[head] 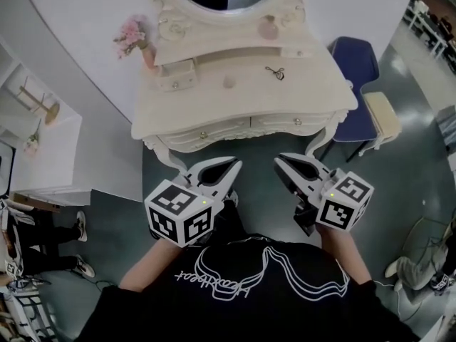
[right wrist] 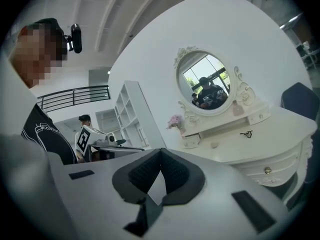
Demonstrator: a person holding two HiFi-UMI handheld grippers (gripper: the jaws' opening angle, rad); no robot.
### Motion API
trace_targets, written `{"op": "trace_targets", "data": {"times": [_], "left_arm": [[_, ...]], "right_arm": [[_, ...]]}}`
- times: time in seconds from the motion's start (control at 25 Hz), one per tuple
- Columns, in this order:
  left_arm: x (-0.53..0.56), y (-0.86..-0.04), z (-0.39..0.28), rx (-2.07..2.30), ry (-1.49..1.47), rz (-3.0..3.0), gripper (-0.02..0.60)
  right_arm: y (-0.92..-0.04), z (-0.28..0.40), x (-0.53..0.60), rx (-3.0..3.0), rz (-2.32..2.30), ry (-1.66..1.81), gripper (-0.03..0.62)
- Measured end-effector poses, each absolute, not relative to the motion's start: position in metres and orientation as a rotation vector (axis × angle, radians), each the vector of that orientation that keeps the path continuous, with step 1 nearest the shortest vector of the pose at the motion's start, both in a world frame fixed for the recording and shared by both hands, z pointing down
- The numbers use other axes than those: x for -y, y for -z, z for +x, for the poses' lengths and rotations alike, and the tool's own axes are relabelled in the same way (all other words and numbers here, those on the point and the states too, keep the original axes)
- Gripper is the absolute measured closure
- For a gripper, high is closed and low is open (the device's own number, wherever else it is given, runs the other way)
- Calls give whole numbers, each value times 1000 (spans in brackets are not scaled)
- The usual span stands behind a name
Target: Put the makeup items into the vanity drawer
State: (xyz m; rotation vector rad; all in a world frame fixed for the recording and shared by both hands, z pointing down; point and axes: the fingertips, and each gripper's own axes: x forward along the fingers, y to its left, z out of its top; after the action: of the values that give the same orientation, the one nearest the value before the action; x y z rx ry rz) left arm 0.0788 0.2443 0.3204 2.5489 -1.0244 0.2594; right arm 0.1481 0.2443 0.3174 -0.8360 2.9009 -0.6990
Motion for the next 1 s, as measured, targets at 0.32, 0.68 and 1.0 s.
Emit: {"op": "trace_targets", "data": {"times": [0.32,0.68,1.0], "left_arm": [[-108,-328,25,992,-291,2478,577],[0,-340,-22,953,-292,2435,577],[44,-342,-41,918,-290,2440,577]], "right_arm": [[-325,100,-109,-2865,-876,823,588],[-333,62,-1,-2875,-937,877,588],[-336,48,40,-2882,-997,897,588]]}}
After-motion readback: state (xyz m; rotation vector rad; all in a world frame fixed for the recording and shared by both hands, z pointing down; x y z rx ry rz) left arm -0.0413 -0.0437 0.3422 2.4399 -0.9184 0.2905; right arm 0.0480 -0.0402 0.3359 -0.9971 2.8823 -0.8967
